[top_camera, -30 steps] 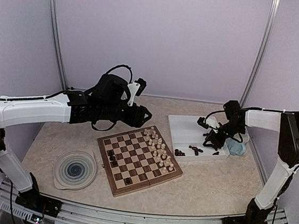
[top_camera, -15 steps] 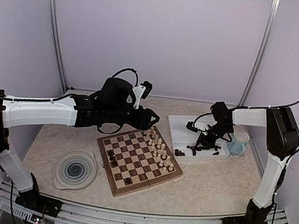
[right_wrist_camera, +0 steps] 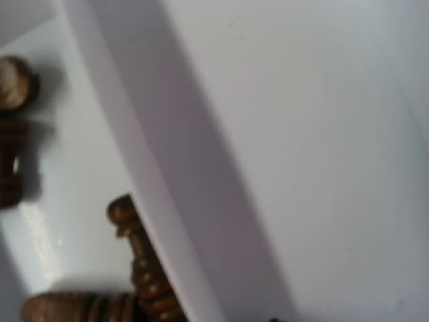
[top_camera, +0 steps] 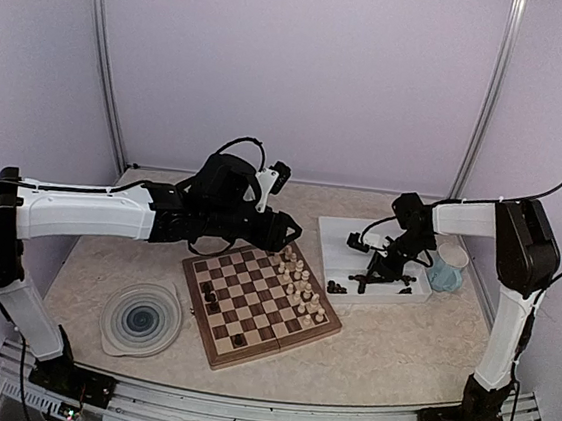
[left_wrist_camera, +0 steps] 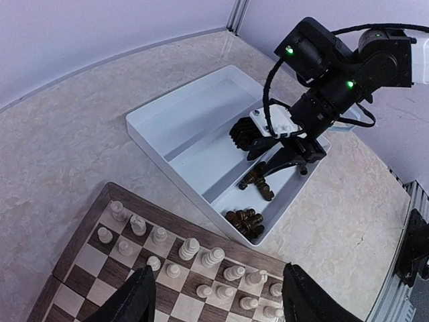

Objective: Set up the chess pieces on the board
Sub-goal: Adjust the storage box at the center of the board, then pick up the chess pile from the storage box, then pick up the pawn from the chess pile, then place the pawn on b7.

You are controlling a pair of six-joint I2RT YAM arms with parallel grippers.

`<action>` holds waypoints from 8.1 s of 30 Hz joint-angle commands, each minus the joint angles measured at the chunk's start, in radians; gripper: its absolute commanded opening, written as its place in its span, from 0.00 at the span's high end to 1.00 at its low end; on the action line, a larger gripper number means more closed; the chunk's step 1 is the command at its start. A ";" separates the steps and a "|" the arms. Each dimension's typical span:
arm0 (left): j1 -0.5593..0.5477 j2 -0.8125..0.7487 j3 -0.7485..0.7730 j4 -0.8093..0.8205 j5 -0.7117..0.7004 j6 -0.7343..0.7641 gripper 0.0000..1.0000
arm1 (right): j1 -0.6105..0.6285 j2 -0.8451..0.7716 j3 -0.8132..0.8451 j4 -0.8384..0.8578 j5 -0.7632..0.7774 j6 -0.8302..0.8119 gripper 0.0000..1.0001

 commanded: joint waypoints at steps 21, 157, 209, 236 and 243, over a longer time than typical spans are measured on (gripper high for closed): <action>0.000 0.110 0.083 0.155 0.080 -0.121 0.36 | 0.018 -0.182 -0.113 -0.076 -0.083 0.018 0.94; -0.032 0.253 0.128 0.232 0.214 -0.188 0.36 | 0.189 -0.509 -0.523 -0.009 0.098 0.055 0.69; -0.083 0.608 0.393 0.319 0.657 -0.343 0.61 | 0.123 -0.840 -0.554 0.074 -0.017 0.188 1.00; -0.041 0.513 0.321 0.361 0.667 -0.356 0.99 | 0.043 -0.826 -0.644 0.110 0.014 0.146 1.00; -0.026 0.310 0.315 -0.171 0.420 -0.039 0.99 | 0.040 -0.806 -0.643 0.117 0.011 0.158 1.00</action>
